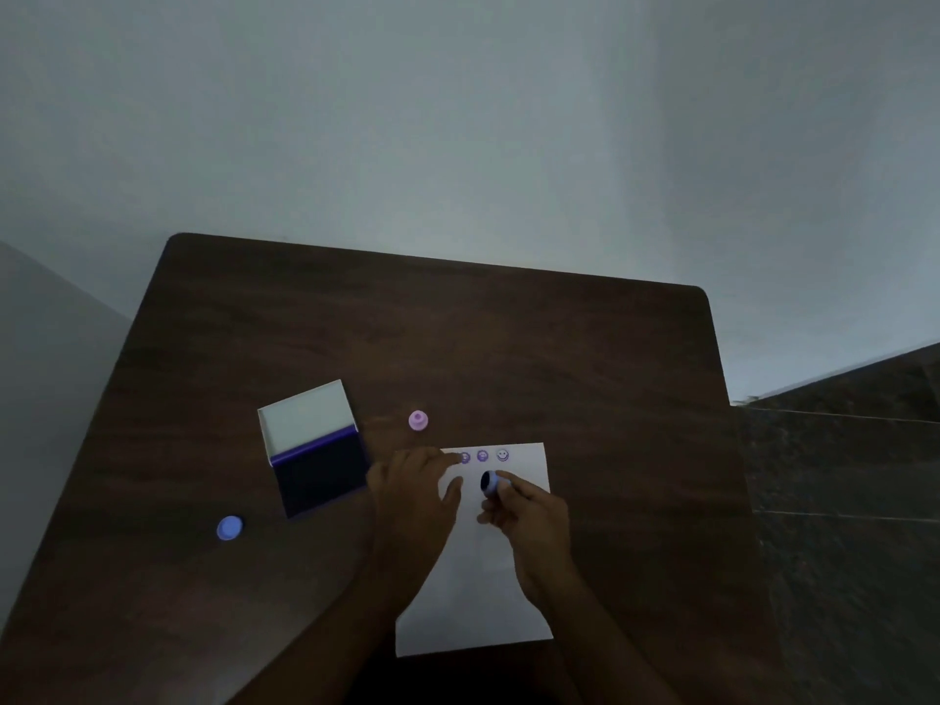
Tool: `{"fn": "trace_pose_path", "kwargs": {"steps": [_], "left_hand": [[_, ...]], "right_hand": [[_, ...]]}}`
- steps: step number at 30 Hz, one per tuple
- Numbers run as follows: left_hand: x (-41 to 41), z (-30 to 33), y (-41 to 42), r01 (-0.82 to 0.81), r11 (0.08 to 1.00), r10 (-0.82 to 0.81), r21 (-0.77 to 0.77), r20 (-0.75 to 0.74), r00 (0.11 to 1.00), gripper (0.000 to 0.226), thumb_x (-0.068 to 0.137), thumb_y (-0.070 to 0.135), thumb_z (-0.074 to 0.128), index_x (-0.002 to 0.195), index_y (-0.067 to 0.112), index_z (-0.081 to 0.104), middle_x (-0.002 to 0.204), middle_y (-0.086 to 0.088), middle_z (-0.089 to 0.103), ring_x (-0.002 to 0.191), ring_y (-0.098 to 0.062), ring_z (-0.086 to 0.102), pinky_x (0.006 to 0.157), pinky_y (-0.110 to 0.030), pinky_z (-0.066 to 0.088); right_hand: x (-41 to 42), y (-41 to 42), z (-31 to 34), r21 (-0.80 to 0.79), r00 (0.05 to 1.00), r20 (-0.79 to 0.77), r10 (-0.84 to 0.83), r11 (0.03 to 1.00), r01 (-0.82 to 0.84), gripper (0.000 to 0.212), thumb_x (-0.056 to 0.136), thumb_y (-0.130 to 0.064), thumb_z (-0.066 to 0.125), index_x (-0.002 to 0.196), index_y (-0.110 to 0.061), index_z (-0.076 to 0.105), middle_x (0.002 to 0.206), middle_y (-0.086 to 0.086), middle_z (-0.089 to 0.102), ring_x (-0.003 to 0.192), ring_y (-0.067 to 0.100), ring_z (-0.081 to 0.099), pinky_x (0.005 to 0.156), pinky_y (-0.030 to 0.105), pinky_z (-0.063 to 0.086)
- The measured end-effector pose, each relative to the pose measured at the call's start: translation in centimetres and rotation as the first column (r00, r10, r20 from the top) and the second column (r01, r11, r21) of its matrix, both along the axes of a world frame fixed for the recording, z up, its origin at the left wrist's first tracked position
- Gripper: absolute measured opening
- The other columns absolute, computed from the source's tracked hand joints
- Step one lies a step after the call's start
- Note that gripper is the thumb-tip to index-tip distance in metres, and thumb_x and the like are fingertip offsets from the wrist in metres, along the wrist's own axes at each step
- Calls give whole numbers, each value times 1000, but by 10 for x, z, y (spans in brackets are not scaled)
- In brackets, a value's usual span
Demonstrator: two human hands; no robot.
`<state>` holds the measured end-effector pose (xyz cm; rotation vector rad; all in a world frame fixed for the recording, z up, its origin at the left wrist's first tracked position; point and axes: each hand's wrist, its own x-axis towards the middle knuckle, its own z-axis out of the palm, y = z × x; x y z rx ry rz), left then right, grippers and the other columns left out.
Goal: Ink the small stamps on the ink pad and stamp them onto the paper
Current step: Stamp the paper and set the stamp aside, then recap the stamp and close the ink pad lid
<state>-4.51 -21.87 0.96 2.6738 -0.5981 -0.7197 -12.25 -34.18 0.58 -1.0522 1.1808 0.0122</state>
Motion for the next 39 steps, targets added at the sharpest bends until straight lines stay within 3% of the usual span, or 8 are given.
{"fn": "trace_pose_path", "kwargs": {"steps": [5,8,13,17,20,22,31,39], "left_hand": [[1,2,28,-104,993,104,-47,-3,995,41,95,38,49,134,24,48,139,5,49,126,-7,43,110,-28,29],[5,19,33,-257,961,244,-98,-131,961,38,94,27,56,130,16,51,135,-2,51,123,-13,46,106,-27,31],[31,43,44,-134,959,244,250,-485,840,66,91,26,60,144,11,25,150,-12,28,138,-26,27,114,-37,18],[22,47,59,-382,924,362,12,-347,865,56,90,19,61,139,9,36,146,-12,37,133,-22,36,114,-36,25],[17,49,90,-488,790,472,-371,-142,870,29,89,21,62,117,18,61,121,-1,62,111,-10,55,97,-26,42],[17,45,114,-489,728,518,-481,-81,851,22,88,21,62,109,25,66,110,9,65,102,-1,58,89,-20,46],[19,-10,212,-581,749,629,-319,63,775,36,83,22,69,118,13,62,117,-5,61,109,-18,55,95,-27,41],[14,-33,223,-509,827,544,-238,110,832,51,85,28,67,132,15,52,128,-5,55,117,-19,50,100,-32,40]], "right_hand": [[12,18,14,51,994,109,0,999,-6,11,84,-12,66,90,-7,74,85,14,74,71,25,70,63,32,58],[24,29,25,80,996,87,-17,997,10,14,83,-11,67,92,-1,72,88,19,73,70,26,69,70,38,58],[39,50,48,214,992,109,-63,976,39,21,84,-6,63,100,7,65,92,25,67,72,29,62,71,42,53],[43,63,57,309,966,243,-88,951,9,20,90,-7,53,93,2,71,87,22,68,69,27,63,66,37,52],[50,75,61,372,955,287,-69,927,-45,24,91,-10,52,90,-2,75,86,19,71,71,25,65,68,37,53],[54,84,63,415,953,299,-55,906,-78,24,91,-10,52,91,-3,75,87,18,71,72,24,66,66,36,55],[72,123,71,563,957,284,-52,817,-123,25,89,-9,54,109,-1,66,92,18,69,76,23,67,73,37,54],[71,146,73,576,965,261,-20,805,-139,27,87,-8,55,111,0,64,93,20,68,75,24,67,69,38,55]]}}
